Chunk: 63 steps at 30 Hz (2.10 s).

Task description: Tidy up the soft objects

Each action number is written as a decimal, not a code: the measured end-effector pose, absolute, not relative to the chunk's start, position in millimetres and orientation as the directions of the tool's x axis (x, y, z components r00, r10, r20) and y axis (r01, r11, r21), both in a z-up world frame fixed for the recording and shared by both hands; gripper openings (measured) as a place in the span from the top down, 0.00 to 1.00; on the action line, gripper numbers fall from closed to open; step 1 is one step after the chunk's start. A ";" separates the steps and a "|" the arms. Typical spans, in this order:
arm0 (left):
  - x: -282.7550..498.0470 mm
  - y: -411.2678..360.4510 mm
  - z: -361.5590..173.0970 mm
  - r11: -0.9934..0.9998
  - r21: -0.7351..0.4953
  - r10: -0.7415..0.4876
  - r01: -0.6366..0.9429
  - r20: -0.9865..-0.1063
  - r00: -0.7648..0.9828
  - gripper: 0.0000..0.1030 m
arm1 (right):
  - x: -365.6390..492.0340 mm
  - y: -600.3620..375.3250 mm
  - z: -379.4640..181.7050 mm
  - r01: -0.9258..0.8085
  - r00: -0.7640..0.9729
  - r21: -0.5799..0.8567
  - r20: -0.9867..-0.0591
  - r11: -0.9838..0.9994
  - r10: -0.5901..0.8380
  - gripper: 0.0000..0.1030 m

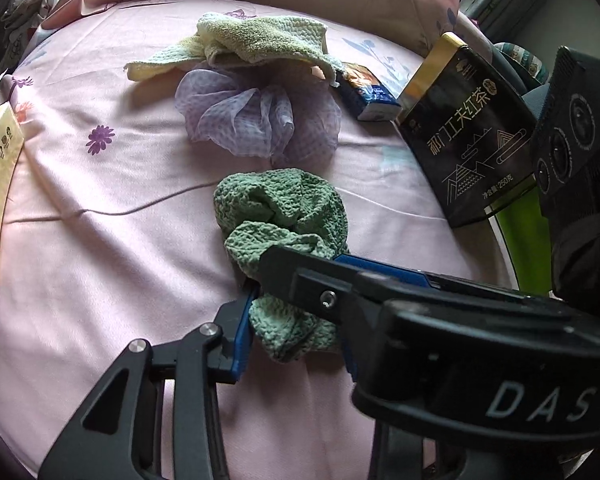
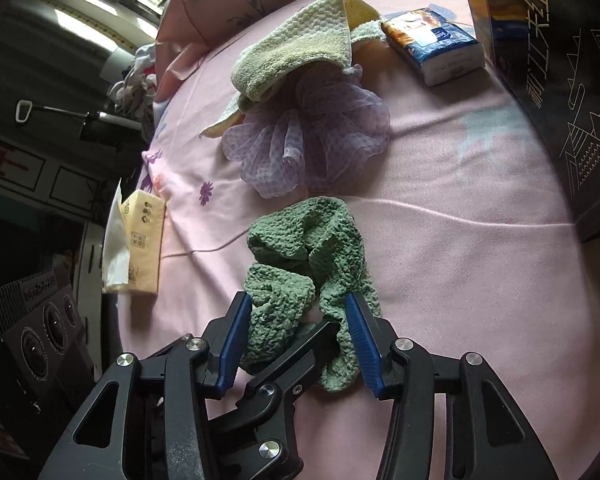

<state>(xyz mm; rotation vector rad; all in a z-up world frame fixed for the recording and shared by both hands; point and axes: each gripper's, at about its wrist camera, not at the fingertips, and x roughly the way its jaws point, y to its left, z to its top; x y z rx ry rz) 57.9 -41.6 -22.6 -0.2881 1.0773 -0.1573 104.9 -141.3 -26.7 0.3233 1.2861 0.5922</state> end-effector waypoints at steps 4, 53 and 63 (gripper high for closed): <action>56.6 -42.9 -20.5 0.954 -0.300 -0.260 -0.007 -0.838 0.479 0.67 | 103.0 -142.3 -25.9 -0.251 0.173 0.533 -0.797 0.808 0.579 0.51; -3.4 -20.2 73.8 0.897 -0.393 -0.359 0.201 -0.385 0.850 0.68 | 47.7 -147.1 88.4 -0.485 0.468 0.543 -0.501 0.686 0.728 0.51; -5.7 -45.1 97.2 0.918 -0.328 -0.341 0.222 -0.371 0.864 0.68 | 43.7 -170.5 108.8 -0.497 0.494 0.548 -0.459 0.673 0.738 0.51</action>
